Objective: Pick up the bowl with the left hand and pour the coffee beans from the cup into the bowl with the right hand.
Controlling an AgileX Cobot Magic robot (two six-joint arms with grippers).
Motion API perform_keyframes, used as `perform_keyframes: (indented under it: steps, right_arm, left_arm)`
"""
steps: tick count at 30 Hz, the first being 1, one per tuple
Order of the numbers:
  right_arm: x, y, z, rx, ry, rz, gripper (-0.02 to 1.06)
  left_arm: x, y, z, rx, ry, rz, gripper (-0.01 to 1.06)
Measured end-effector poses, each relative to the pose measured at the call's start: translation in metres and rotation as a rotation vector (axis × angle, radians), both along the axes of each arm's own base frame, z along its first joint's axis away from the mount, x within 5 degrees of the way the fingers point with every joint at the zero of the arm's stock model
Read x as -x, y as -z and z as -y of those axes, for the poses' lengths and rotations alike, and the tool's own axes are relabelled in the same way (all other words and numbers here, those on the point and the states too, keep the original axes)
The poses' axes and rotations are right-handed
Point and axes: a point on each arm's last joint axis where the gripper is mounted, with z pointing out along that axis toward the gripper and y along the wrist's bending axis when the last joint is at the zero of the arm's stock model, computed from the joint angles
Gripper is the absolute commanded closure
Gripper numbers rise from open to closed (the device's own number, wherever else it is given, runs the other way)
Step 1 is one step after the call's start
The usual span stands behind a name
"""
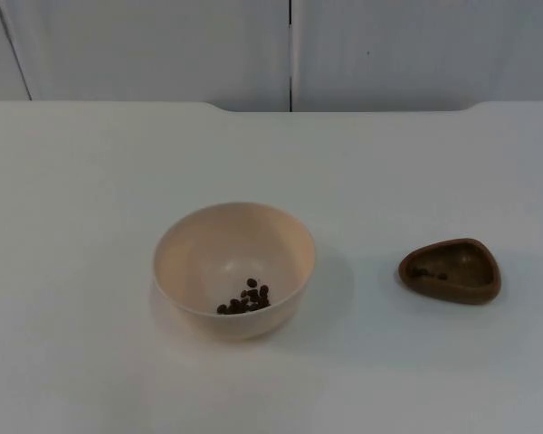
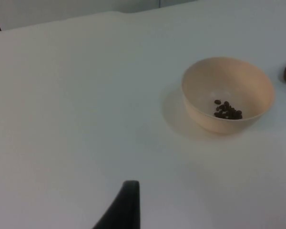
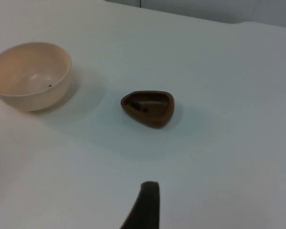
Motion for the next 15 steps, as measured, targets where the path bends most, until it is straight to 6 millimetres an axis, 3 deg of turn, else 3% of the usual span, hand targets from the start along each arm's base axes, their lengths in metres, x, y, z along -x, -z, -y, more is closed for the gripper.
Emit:
perform_keyframes:
  steps: [2,3,5,15]
  right_arm:
    - [0.0000,0.0000,0.0000,0.000,0.000,0.000,0.09]
    - [0.0000,0.0000,0.0000,0.000,0.000,0.000,0.09]
    - [0.0000,0.0000,0.0000,0.000,0.000,0.000,-0.01]
    - [0.0000,0.0000,0.0000,-0.007,0.004,-0.002,-0.01]
  left_arm:
    - [0.0000,0.0000,0.0000,0.000,0.000,0.000,0.08]
    - [0.0000,0.0000,0.0000,0.000,0.000,0.000,0.08]
    - [0.0000,0.0000,0.0000,0.000,0.000,0.000,0.08]
    - [0.0000,0.0000,0.0000,0.000,0.000,0.000,0.08]
